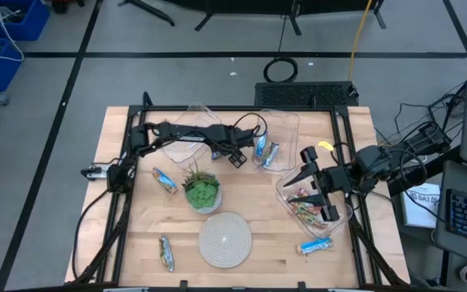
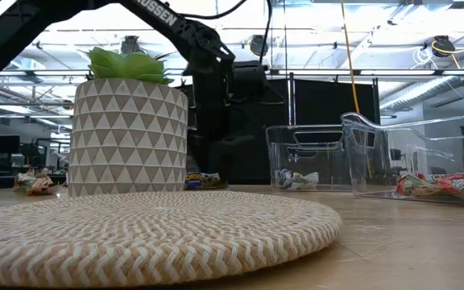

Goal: Pick and place Granola Bars by type
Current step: Put the blue granola bar into the top right transparent bin

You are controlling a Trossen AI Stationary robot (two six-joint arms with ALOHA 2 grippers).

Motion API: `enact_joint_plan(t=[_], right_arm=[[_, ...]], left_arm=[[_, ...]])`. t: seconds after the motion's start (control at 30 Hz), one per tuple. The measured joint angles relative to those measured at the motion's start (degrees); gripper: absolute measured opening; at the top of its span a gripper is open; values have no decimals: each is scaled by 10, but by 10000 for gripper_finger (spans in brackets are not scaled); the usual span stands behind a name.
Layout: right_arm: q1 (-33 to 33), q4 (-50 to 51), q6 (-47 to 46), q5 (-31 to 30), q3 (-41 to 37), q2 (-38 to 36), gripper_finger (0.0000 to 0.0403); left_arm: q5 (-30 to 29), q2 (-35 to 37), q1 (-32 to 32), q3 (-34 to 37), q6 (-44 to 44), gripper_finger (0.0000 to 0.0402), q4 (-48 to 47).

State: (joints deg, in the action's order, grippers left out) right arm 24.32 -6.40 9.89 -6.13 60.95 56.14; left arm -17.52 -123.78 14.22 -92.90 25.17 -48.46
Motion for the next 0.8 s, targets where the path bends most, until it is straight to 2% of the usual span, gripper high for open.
enact_joint_plan(t=[0.13,0.3,0.5,0.7,0.8], right_arm=[[0,-10,0,0,0,0,157],[0,-25,2,0,0,0,157],[0,-25,2,1,0,0,157],[0,-24,0,0,0,0,157],[0,-24,0,0,0,0,157]], left_arm=[[31,0,0,0,0,276,2],[30,0,0,0,-11,230,2],[65,0,0,0,-22,153,2],[128,6,-5,-1,-7,27,-12],[119,24,-16,-12,0,16,-37]])
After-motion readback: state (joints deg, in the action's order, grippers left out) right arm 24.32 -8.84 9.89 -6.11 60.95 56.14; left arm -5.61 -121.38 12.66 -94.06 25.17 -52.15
